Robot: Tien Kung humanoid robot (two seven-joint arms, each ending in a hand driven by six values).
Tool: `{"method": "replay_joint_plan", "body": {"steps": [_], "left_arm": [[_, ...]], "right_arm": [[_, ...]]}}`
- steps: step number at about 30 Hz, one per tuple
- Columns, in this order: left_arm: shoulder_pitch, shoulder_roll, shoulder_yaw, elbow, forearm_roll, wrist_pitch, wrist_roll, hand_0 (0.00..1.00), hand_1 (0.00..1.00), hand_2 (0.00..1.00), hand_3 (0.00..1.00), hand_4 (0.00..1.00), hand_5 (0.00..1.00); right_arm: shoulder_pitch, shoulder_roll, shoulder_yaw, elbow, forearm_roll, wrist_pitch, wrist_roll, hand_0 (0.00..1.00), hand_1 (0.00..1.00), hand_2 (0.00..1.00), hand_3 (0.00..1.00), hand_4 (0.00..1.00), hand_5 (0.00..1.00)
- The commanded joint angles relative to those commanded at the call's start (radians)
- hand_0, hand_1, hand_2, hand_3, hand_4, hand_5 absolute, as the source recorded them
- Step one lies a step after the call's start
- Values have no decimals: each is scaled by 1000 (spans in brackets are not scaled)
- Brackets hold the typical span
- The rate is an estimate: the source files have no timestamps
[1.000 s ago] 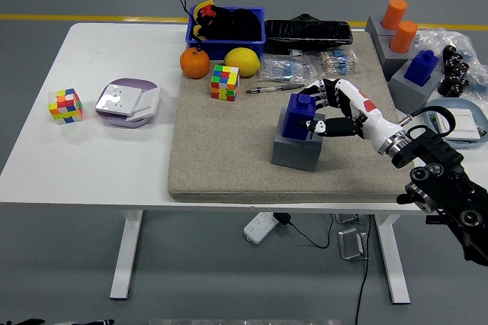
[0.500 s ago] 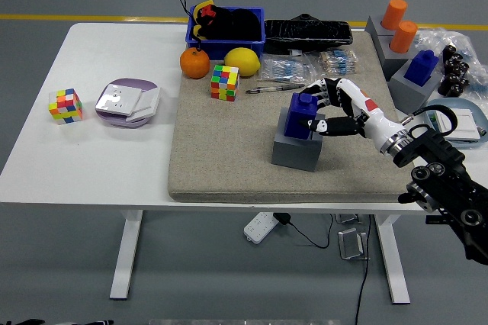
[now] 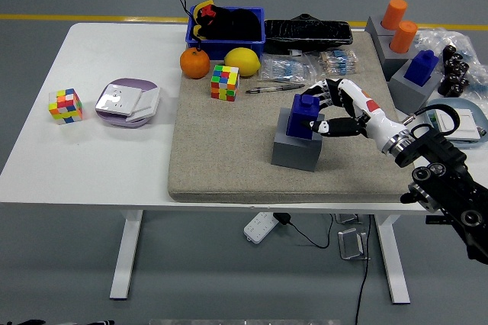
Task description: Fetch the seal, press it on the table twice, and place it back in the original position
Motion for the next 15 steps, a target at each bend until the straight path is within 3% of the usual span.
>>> {"method": "replay_joint_plan", "body": {"steps": [15], "left_arm": [[-1,-1,-7,0,5,0,0,819,816,788,836,805,405]], "right_arm": [[0,7,-11,-11,1,0,2,496,355,358,365,664,2]]}}
